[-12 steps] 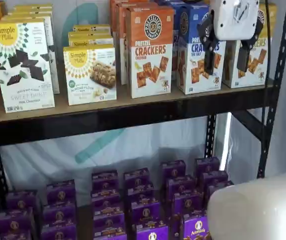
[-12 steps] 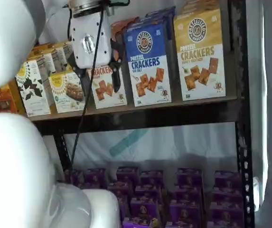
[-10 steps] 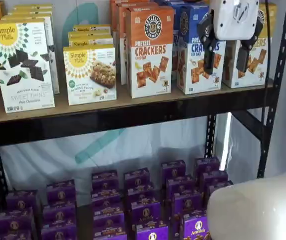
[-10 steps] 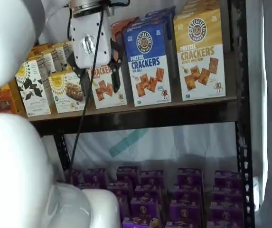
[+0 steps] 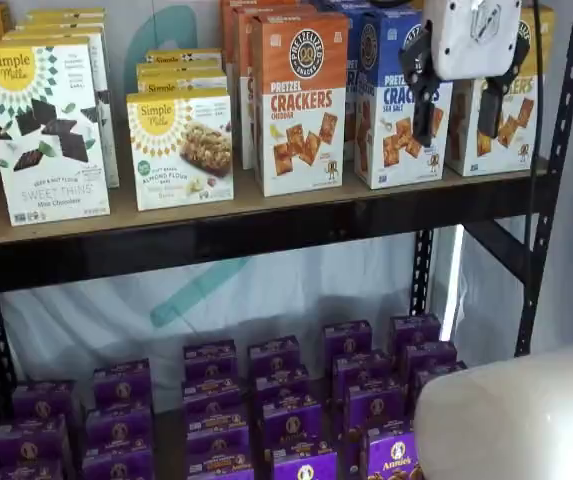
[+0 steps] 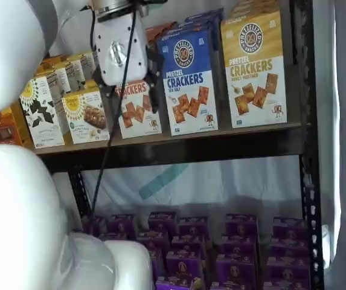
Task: Retrieve the yellow and white box located on the top shelf, the sixth one from the left
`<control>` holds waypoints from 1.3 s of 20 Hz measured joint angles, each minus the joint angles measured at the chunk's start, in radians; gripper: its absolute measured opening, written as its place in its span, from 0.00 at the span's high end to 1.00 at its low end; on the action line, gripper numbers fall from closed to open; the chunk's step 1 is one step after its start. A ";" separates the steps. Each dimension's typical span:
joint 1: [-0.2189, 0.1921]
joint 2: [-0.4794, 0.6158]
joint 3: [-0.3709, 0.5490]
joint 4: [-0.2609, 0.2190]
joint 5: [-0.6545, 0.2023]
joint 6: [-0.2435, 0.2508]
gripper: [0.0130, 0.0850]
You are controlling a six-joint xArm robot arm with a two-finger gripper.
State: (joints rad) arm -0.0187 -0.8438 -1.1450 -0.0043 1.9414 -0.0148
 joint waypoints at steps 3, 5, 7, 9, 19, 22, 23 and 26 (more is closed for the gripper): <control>-0.046 0.010 0.001 -0.040 -0.055 -0.055 0.00; -0.079 0.021 0.000 -0.061 -0.090 -0.092 0.00; -0.115 0.039 -0.003 -0.086 -0.128 -0.130 0.00; -0.152 0.056 -0.004 -0.105 -0.173 -0.167 0.00; -0.391 0.189 -0.063 -0.045 -0.362 -0.373 0.00; -0.440 0.230 -0.095 -0.029 -0.395 -0.415 0.00; -0.452 0.246 -0.110 -0.024 -0.394 -0.428 0.00; -0.485 0.284 -0.146 -0.012 -0.397 -0.459 0.00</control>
State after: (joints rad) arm -0.5034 -0.5601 -1.2911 -0.0162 1.5440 -0.4743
